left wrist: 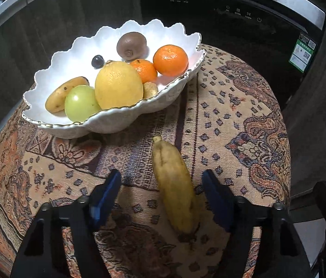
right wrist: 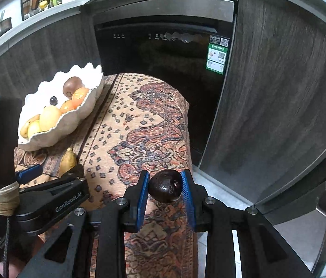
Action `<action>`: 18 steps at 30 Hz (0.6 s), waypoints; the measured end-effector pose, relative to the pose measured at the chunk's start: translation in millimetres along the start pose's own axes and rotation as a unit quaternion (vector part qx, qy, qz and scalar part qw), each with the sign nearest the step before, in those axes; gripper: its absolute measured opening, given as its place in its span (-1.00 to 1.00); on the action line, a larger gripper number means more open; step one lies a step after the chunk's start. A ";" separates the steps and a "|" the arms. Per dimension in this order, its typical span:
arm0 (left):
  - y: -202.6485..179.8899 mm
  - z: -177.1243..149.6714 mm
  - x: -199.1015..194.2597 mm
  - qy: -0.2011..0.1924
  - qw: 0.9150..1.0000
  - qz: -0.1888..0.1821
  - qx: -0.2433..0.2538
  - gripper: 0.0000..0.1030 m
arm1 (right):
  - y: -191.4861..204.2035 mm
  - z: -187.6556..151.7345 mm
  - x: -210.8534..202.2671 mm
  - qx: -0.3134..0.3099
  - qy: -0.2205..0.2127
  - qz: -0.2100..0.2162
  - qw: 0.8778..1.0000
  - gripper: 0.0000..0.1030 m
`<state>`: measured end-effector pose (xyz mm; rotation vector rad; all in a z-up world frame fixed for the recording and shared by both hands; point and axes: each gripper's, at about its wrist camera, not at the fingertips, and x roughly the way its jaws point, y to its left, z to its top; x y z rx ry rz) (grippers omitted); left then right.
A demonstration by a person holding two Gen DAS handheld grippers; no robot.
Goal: Organize fruits
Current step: 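Carry the plum with the right tool while the left tool closes on the banana, then carry the banana with the left tool while the right tool carries the plum over the bowl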
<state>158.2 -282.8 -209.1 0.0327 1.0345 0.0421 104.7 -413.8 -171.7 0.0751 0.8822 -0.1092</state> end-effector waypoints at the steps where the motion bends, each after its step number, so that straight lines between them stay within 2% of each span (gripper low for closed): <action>1: -1.4 -0.6 1.9 0.002 1.000 0.002 0.002 0.30 | -1.2 -0.4 0.5 0.001 -0.001 0.000 1.000 -0.42; 4: -6.3 -3.8 9.6 0.015 1.000 0.002 0.008 0.13 | -3.7 -1.9 3.2 0.003 -0.001 0.000 1.000 -0.42; 7: -8.4 -5.6 8.8 0.006 1.000 0.000 0.010 0.02 | -6.4 -3.6 6.0 0.010 0.002 0.005 1.000 -0.42; 8: -8.6 -6.0 8.5 0.005 1.000 -0.003 0.012 -0.09 | -7.1 -4.2 6.3 0.012 0.002 0.006 1.000 -0.42; 9: -8.9 -6.2 8.1 0.004 1.000 -0.007 0.014 -0.29 | -7.7 -4.8 6.6 0.014 0.002 0.008 1.000 -0.42; 12: -10.2 -6.0 6.3 0.004 1.000 -0.008 0.017 -0.38 | -10.5 -6.5 7.0 0.024 0.002 0.012 1.000 -0.42; 18: -7.5 -8.9 2.3 0.001 1.000 -0.010 0.021 -0.43 | -10.6 -6.3 4.5 0.024 0.000 0.012 1.000 -0.42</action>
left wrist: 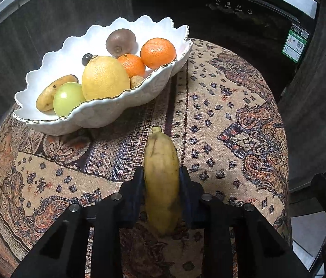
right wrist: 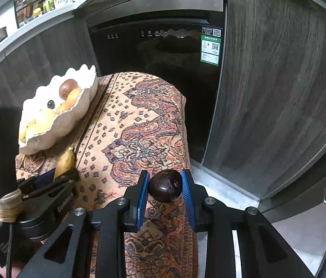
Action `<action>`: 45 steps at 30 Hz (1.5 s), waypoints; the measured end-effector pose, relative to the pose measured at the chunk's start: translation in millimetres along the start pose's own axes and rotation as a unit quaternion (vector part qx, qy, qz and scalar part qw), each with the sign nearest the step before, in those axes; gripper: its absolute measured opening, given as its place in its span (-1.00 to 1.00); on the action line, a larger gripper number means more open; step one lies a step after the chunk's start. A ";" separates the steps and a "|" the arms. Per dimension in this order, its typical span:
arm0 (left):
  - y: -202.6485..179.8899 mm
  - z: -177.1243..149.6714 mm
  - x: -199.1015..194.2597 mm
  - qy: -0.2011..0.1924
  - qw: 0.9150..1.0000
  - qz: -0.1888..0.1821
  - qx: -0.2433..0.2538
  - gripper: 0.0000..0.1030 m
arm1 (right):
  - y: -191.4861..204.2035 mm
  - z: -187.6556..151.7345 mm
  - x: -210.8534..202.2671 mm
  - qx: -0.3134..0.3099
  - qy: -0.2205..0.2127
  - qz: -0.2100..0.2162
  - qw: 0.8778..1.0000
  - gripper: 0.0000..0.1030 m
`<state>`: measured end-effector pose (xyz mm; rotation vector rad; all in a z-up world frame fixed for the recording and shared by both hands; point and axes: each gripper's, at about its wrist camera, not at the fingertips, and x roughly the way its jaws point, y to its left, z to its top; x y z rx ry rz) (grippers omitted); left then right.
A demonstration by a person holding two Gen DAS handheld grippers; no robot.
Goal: Organize fruits
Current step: 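Carry the banana with the left tool while the right tool carries the plum over the bowl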
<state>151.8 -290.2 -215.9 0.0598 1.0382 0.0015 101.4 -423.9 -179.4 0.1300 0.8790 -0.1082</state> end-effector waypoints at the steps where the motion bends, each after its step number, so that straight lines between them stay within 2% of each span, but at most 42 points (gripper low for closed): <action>1: 0.6 -0.4 -1.0 -0.001 1.000 0.001 0.001 -0.43 | 0.7 0.2 -0.6 0.000 -0.001 0.000 1.000 -0.42; 18: 38.3 0.8 -31.6 -0.011 1.000 -0.016 -0.001 -0.43 | 27.4 12.5 -24.3 -0.006 -0.013 -0.011 1.000 -0.42; 28: 82.9 -2.7 -58.6 -0.009 0.999 -0.044 -0.011 -0.43 | 69.4 20.4 -51.3 -0.025 -0.022 -0.022 0.999 -0.42; 45: 176.1 27.0 -116.1 -0.058 0.995 -0.077 -0.039 -0.43 | 155.5 45.4 -81.5 -0.051 -0.043 -0.006 0.998 -0.42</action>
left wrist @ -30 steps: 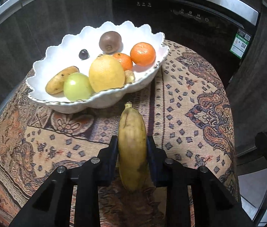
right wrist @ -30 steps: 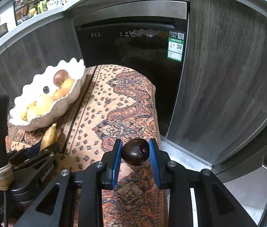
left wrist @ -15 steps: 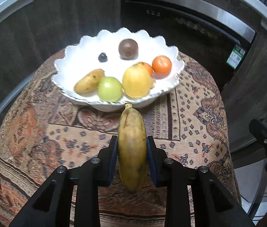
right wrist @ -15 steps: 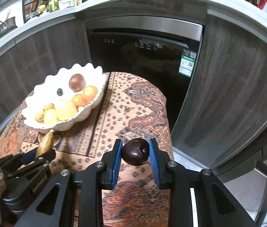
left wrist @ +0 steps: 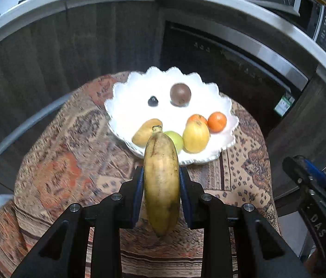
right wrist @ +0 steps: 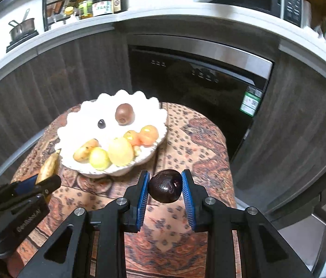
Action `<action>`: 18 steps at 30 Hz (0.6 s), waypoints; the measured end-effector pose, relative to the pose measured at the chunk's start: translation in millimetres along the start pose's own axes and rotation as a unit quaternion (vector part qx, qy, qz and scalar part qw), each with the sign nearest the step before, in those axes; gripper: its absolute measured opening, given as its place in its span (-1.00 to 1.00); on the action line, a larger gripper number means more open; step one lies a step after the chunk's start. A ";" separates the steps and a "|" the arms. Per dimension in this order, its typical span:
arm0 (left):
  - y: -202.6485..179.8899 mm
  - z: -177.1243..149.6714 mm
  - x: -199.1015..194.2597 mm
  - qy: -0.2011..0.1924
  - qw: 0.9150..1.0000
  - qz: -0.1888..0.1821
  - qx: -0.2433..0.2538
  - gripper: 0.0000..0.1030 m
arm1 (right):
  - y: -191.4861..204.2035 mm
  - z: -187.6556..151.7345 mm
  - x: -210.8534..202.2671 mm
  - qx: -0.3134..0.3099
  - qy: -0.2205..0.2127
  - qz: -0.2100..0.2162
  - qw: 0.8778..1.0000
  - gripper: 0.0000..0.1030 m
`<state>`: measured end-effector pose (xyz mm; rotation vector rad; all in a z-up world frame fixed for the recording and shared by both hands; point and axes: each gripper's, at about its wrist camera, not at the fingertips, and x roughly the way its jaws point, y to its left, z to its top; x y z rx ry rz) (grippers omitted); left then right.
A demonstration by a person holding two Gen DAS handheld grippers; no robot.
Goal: Organize fruits
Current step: 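Carry the banana with the left tool while the right tool carries the plum over the bowl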
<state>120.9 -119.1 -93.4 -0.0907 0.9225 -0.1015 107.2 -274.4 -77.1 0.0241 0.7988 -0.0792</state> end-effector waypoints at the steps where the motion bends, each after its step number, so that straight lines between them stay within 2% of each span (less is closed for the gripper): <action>1: 4.1 4.2 -2.2 -0.004 1.000 0.000 0.002 -0.43 | 4.3 2.1 -0.2 -0.001 -0.002 0.002 1.000 -0.42; 5: 16.9 22.2 -7.5 -0.017 1.000 -0.007 0.018 -0.43 | 22.7 13.3 3.0 -0.006 -0.008 0.012 1.000 -0.43; 11: 24.5 47.9 -3.2 -0.026 0.997 -0.016 0.072 -0.43 | 41.5 28.8 15.0 -0.003 -0.011 0.025 1.000 -0.43; 18: 30.7 75.1 19.0 -0.029 0.992 -0.036 0.116 -0.43 | 58.1 49.5 35.1 -0.005 -0.014 0.032 0.999 -0.43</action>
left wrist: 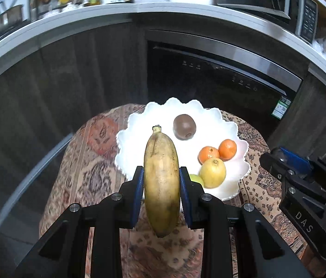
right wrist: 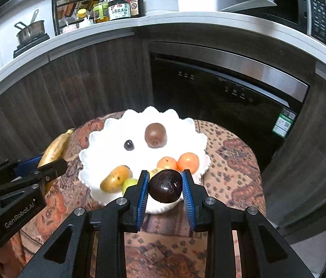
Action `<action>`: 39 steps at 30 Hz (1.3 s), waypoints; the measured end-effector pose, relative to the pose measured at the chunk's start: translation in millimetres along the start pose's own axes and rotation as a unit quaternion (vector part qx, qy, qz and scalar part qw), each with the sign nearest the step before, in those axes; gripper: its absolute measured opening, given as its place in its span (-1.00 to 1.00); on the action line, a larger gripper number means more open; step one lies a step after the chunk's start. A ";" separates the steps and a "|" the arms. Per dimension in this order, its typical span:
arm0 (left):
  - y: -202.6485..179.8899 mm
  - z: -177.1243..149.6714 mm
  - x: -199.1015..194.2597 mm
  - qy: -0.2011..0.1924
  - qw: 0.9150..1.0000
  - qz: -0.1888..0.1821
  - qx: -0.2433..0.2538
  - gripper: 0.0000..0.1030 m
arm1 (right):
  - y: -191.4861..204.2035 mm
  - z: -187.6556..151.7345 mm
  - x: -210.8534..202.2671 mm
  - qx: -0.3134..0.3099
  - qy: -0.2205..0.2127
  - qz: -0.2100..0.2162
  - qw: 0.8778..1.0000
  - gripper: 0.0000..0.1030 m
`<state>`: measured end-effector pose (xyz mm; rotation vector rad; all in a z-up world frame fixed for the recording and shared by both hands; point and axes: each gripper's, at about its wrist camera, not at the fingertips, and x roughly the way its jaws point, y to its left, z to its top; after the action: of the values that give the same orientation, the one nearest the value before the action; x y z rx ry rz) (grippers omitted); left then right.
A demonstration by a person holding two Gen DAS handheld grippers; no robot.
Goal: Organize fruits
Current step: 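Carry the banana with the left tool while the right tool carries the plum over the bowl, then open both tools to drop the banana and plum into the bowl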
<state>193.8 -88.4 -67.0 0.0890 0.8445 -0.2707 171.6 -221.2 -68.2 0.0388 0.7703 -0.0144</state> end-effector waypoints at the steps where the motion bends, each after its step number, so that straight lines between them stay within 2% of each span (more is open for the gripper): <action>1: 0.1 2.5 4.0 0.001 1.000 -0.003 0.009 -0.43 | 2.3 4.1 4.8 -0.001 0.000 0.001 1.000 -0.43; 4: 4.4 11.4 18.7 0.000 1.000 -0.007 0.025 -0.43 | 7.4 12.0 18.3 0.000 0.002 0.004 1.000 -0.43; 12: 20.7 28.1 67.6 0.016 0.999 -0.038 0.031 -0.43 | 16.8 26.2 67.8 0.003 0.021 0.017 1.000 -0.43; 22: 38.7 24.2 121.3 0.068 0.996 -0.045 0.023 -0.42 | 30.4 29.5 119.6 -0.008 0.051 0.031 0.998 -0.42; 23: 39.4 23.4 123.2 0.069 0.996 -0.044 0.023 -0.39 | 31.6 29.2 122.3 -0.010 0.052 0.030 0.998 -0.42; 26: 40.7 21.7 126.6 0.074 0.996 -0.033 0.029 -0.04 | 33.2 29.0 127.2 -0.015 0.054 0.026 0.998 -0.41; 28: 42.7 22.1 125.7 0.072 0.997 -0.026 0.029 -0.02 | 32.6 29.2 128.4 -0.014 0.056 0.025 0.998 -0.40; 29: 43.5 22.2 125.1 0.074 0.997 -0.024 0.030 -0.02 | 32.3 29.2 128.3 -0.012 0.057 0.023 0.998 -0.24; 30: 44.7 22.5 124.2 0.075 0.997 -0.021 0.028 -0.02 | 31.5 29.5 127.5 -0.009 0.057 0.019 0.998 0.06; 31: 46.1 23.0 122.6 0.076 0.997 -0.019 0.025 0.00 | 30.0 29.8 124.5 -0.004 0.051 0.010 0.999 0.22; 32: 47.3 23.2 120.4 0.075 0.997 -0.018 0.023 0.06 | 29.6 30.0 121.8 -0.001 0.045 0.004 0.999 0.45; 33: 47.9 23.5 116.9 0.074 0.997 -0.016 0.022 0.15 | 28.7 30.6 116.8 0.002 0.038 -0.006 0.999 0.57; 36: 48.0 24.0 107.1 0.070 0.997 -0.001 0.020 0.33 | 27.7 32.5 106.8 0.006 0.031 -0.019 0.999 0.61; 39: 47.8 24.4 94.9 0.065 0.998 0.001 0.013 0.39 | 26.4 32.6 93.9 0.008 0.025 -0.027 0.999 0.61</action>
<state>284.4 -66.1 -123.2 0.1332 0.9706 -0.2770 262.4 -196.0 -109.4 0.0341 0.8204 -0.0713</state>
